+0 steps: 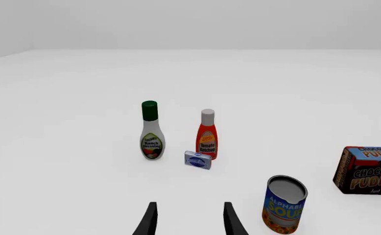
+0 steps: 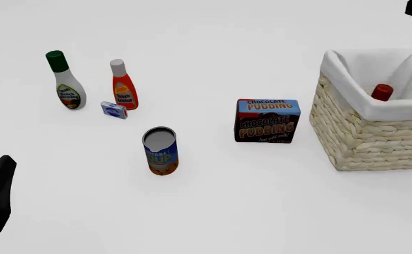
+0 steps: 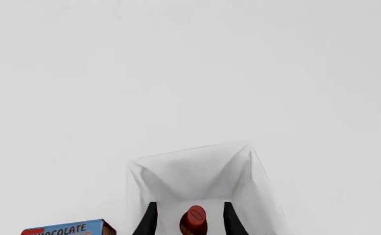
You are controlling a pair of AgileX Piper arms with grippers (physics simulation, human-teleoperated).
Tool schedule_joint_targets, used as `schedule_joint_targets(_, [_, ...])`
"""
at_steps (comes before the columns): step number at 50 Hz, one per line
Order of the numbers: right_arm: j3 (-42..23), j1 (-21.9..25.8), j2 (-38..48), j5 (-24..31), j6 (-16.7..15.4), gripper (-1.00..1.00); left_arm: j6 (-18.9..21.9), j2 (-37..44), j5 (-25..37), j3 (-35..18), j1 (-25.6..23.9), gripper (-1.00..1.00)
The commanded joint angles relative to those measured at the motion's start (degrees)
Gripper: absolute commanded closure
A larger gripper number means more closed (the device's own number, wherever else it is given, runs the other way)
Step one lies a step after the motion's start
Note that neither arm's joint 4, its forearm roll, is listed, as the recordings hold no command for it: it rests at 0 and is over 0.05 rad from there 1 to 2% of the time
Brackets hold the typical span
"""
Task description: Pick the bbq sauce and place it in the basket.
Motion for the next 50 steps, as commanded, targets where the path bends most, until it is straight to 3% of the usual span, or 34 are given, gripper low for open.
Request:
schedule_joint_targets(1, [0.19, -0.46, -3.82, 0.25, 1.53, -1.00, 0.00, 0.00, 0.00, 0.00, 0.00, -1.00])
schedule_joint_targets(26, [4.02, -3.45, -10.67, -1.67, 4.24, -1.00, 0.00, 0.00, 0.00, 0.00, 0.00, -1.00])
schedule_joint_targets(50, [11.72, -9.16, -23.25, -3.17, 11.22, -1.00, 0.00, 0.00, 0.00, 0.00, 0.00, -1.00])
